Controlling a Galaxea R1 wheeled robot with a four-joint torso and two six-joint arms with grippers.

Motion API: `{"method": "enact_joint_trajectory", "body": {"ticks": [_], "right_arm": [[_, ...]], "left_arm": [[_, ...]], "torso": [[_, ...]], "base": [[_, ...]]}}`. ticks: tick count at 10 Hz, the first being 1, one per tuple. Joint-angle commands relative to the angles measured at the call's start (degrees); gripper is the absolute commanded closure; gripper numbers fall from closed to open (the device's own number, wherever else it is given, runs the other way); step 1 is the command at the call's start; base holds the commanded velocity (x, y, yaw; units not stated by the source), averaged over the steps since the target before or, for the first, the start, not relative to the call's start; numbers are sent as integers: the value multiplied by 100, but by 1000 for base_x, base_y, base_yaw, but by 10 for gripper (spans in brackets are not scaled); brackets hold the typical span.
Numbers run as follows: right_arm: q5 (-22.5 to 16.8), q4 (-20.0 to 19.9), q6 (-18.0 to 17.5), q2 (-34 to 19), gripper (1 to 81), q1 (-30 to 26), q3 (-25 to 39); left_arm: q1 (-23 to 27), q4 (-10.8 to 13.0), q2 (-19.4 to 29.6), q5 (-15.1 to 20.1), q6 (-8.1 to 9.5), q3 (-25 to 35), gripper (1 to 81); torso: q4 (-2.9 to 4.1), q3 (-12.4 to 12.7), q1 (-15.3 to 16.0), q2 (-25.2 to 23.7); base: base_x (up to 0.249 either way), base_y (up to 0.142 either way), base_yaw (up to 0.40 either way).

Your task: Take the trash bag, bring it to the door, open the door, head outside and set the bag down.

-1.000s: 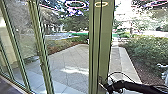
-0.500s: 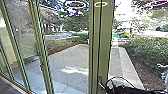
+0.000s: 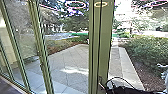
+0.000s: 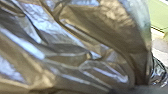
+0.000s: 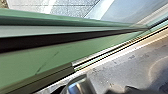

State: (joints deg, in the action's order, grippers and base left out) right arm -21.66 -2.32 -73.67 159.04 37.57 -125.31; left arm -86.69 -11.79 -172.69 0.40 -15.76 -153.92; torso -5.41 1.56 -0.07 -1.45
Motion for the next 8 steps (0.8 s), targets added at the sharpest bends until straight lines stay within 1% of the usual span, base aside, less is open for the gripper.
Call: {"method": "enact_joint_trajectory", "body": {"ticks": [1,4,6,7,8], "right_arm": [[-681,91,89,307,10,-421,218],[-664,82,89,219,10,-543,271],[-655,65,89,148,10,-710,289],[-655,56,81,131,10,-825,245],[-664,39,81,114,10,-956,218]], "left_arm": [[332,-34,15,320,-6,2,811],[323,-34,24,320,-6,2,811],[323,-34,41,329,-6,2,811],[314,-34,59,329,-6,2,811],[306,-34,76,338,-6,2,811]], "torso": [[0,-225,7,0],[-2,-705,7,-9],[-6,-739,7,-11],[-9,-620,7,-13],[-9,-659,7,-13]], "base": [[0,0,0],[0,0,0],[0,0,0],[0,0,0],[0,0,0]]}}
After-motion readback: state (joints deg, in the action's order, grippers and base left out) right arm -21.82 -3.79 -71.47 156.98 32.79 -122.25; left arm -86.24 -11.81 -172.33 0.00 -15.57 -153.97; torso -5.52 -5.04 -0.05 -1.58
